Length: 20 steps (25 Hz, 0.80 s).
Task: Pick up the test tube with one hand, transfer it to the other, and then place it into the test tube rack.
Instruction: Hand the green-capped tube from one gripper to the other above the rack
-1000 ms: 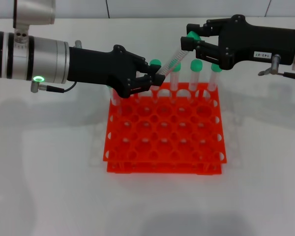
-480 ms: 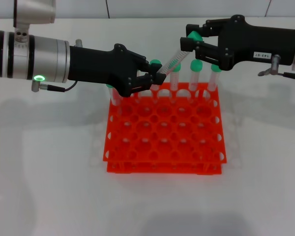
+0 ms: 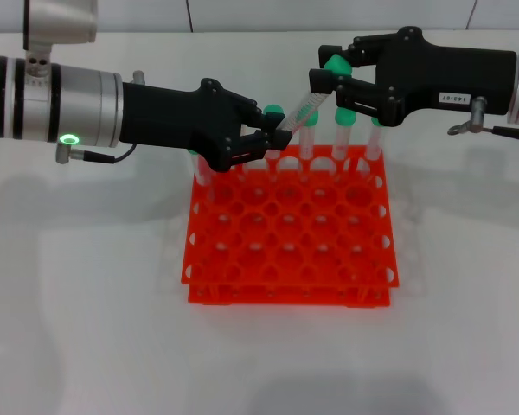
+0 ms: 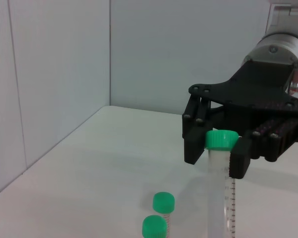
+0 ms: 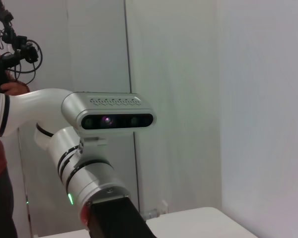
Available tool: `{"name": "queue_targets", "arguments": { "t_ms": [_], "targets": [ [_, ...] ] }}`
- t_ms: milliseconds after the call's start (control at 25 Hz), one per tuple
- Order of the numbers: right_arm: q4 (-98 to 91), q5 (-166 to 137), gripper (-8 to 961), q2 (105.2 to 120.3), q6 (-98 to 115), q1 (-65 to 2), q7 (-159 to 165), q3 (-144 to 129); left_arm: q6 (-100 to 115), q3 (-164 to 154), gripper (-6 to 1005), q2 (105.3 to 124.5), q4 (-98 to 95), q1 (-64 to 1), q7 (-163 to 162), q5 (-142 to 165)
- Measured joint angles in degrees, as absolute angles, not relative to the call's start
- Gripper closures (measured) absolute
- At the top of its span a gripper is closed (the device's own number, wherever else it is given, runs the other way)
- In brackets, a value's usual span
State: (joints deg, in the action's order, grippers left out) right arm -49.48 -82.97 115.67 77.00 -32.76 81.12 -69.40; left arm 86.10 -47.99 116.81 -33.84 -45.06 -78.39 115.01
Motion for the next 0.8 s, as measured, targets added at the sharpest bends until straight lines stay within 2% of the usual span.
{"name": "queue_targets", "arguments": {
  "t_ms": [800],
  "targets": [
    [-49.57,-82.99,676,115.67,77.0,-34.12,81.36,-70.68,85.97,-47.99,815,117.63,-33.8,-44.5,-78.35,114.92]
  ]
}}
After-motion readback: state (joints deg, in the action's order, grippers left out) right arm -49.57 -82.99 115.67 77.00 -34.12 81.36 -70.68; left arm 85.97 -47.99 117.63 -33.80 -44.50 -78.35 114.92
